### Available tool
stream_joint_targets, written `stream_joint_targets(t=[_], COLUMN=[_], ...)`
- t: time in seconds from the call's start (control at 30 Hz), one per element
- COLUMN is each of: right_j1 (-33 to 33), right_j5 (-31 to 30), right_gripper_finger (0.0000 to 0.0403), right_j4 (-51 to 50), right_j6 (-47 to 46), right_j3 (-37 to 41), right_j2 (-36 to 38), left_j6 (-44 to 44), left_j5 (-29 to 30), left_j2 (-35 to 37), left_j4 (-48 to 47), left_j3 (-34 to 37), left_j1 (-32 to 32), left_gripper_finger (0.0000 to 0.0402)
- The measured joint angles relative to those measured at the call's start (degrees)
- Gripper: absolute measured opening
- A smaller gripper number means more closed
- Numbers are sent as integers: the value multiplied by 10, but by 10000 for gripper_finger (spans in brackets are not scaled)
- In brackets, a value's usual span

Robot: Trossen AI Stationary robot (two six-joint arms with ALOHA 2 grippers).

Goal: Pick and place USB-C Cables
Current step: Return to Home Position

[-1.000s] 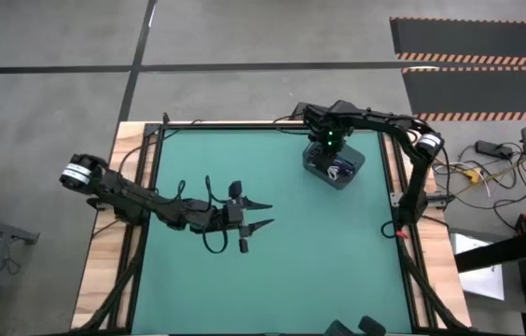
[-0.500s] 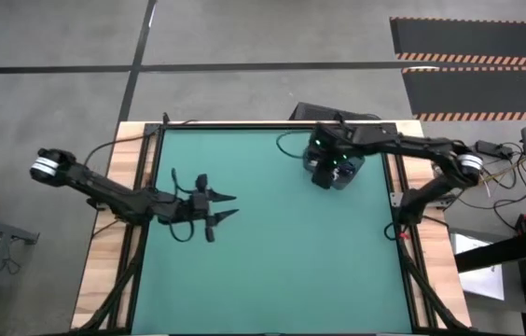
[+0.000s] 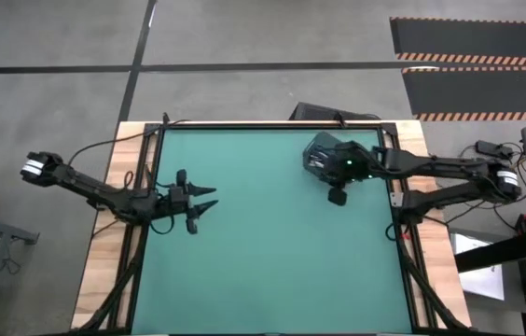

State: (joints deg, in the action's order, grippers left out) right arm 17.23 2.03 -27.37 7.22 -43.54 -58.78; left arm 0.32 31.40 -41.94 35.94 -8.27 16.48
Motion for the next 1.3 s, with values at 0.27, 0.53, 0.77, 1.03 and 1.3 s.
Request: stream_joint_targets(t=[0.27, 0.53, 0.77, 1.03, 1.3], right_j1=[3, 3, 3, 3, 3], right_j5=[55, 60, 61, 90, 100], right_gripper_finger=[31, 27, 27, 27, 27], right_j4=[72, 163, 192, 207, 233], right_j6=[12, 34, 40, 43, 44], right_j3=[63, 137, 187, 221, 261], right_j2=[95, 165, 213, 274, 345], left_j6=[-1, -5, -5, 17, 15], left_j5=[4, 4, 5, 6, 5], left_j2=[90, 138, 157, 198, 276], left_j4=[-3, -33, -71, -125, -264], left_j3=[64, 78, 78, 76, 44], left_j1=[-26, -34, -34, -51, -55], left_gripper_finger=[145, 145, 145, 145, 145])
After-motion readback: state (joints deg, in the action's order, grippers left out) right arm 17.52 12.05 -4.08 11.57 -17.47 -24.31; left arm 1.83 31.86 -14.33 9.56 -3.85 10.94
